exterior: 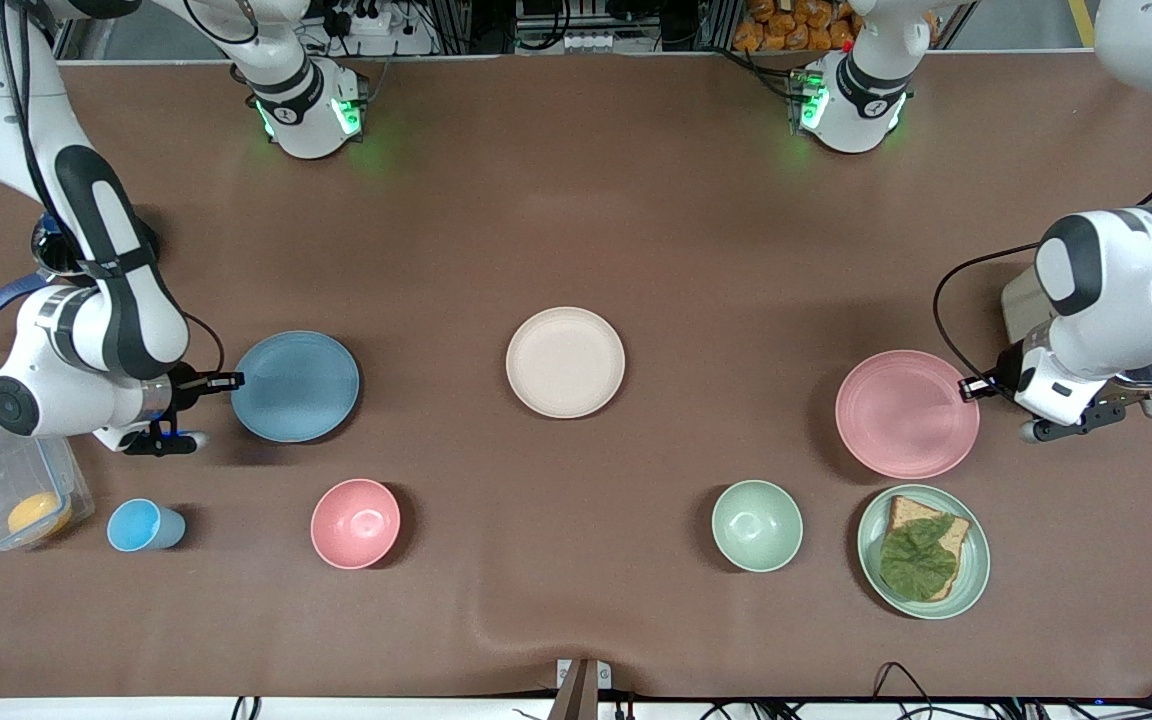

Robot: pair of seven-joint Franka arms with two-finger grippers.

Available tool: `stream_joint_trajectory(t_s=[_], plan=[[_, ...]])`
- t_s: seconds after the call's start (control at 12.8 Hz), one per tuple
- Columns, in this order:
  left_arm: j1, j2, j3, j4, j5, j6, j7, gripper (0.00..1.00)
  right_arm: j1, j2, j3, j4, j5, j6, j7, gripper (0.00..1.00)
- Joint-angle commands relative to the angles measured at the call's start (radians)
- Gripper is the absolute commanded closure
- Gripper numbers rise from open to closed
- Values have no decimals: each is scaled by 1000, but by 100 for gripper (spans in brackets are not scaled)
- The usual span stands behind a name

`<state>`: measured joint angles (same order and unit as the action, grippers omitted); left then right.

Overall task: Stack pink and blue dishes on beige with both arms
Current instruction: 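Lift the pink plate with the left gripper while the right gripper lifts blue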

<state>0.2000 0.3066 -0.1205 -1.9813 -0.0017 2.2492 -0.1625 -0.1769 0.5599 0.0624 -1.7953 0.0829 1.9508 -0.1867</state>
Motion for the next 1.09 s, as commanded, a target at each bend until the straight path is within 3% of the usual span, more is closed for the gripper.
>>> stream_joint_trajectory(t_s=[0.0, 0.7, 1.01], plan=[[-1, -23, -16, 39, -12, -88, -31, 100, 7, -49, 1, -18, 1, -19, -11, 100], [-2, -35, -142, 73, -12, -148, -248, 100, 20, -173, 33, 43, 18, -193, 16, 100], [-2, -34, -176, 81, -11, -148, -313, 100, 31, -218, 39, 54, 150, -245, 16, 100]])
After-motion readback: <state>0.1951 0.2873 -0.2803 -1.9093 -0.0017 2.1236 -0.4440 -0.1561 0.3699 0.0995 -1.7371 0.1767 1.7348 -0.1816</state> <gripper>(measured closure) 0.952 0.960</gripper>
